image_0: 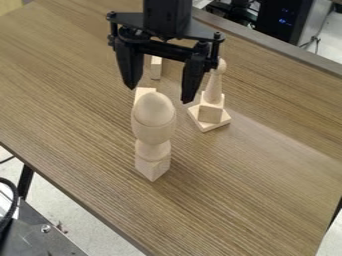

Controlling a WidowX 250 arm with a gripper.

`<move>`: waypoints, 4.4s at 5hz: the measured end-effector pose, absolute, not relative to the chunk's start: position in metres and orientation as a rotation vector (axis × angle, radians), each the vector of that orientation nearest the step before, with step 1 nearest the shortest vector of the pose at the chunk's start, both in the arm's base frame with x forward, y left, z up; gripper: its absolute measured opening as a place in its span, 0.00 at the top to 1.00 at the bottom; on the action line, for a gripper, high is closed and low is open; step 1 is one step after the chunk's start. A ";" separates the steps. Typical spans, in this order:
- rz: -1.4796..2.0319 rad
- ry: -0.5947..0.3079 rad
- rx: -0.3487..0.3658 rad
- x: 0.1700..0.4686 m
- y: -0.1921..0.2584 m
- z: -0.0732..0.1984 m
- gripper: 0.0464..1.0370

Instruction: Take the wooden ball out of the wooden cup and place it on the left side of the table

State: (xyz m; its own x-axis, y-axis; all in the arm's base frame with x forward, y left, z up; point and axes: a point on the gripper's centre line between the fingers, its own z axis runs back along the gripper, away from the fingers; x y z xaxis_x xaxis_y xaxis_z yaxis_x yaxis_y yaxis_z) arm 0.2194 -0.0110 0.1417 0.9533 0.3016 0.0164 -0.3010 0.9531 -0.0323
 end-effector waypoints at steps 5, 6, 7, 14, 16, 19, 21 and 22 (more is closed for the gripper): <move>0.322 0.038 -0.034 0.221 -0.012 0.116 0.04; 0.343 0.060 -0.032 0.214 -0.014 0.111 0.04; 0.341 0.063 -0.037 0.217 -0.011 0.107 0.10; 0.416 -0.029 -0.105 0.205 -0.005 0.145 0.32; 0.421 -0.061 -0.085 0.202 0.000 0.151 0.32; 0.547 -0.067 0.003 0.227 0.073 0.133 0.32; 0.692 -0.016 -0.031 0.238 0.137 0.098 0.32; 0.725 0.035 -0.048 0.240 0.157 0.067 0.32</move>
